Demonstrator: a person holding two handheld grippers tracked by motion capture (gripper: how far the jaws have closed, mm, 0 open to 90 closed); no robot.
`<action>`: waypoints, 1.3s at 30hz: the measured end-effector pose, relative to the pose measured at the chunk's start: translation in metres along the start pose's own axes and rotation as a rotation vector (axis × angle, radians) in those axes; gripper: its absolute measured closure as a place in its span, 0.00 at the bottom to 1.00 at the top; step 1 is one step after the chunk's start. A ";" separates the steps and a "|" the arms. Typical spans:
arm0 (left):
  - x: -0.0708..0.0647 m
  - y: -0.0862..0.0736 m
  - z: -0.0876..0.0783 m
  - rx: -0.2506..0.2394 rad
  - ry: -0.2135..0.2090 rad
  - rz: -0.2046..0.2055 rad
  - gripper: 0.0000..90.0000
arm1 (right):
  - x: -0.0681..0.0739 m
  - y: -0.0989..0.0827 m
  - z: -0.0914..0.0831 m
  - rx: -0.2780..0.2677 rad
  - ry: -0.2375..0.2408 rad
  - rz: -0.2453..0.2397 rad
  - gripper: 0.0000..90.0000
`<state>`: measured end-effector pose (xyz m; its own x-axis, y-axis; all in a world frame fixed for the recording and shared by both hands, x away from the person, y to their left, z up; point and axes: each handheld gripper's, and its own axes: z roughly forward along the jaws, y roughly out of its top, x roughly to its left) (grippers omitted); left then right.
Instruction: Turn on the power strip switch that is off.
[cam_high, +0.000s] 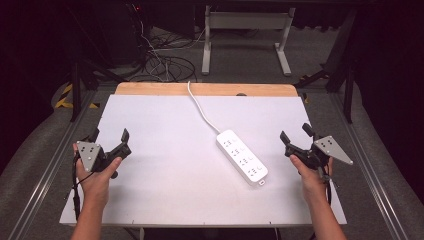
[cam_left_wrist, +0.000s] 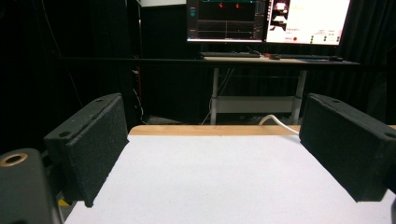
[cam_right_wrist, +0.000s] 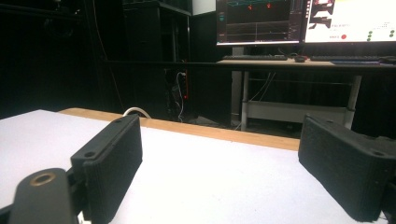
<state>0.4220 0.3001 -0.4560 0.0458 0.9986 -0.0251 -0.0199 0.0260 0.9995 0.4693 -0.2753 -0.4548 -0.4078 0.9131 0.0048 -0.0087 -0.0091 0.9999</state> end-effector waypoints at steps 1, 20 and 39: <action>0.000 0.000 0.000 0.000 0.000 0.003 0.09 | 0.000 0.000 0.000 0.000 0.000 0.000 0.16; 0.000 0.000 0.007 0.000 -0.005 -0.004 0.10 | 0.000 0.030 -0.004 -0.018 -0.060 -0.128 0.82; -0.001 -0.002 0.005 0.021 -0.010 0.014 0.11 | 0.073 0.049 0.080 0.453 0.243 -0.030 1.00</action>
<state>0.4270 0.2987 -0.4575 0.0554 0.9984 -0.0111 0.0002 0.0111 0.9999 0.5120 -0.1765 -0.4043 -0.6146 0.7883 0.0272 0.3506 0.2421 0.9047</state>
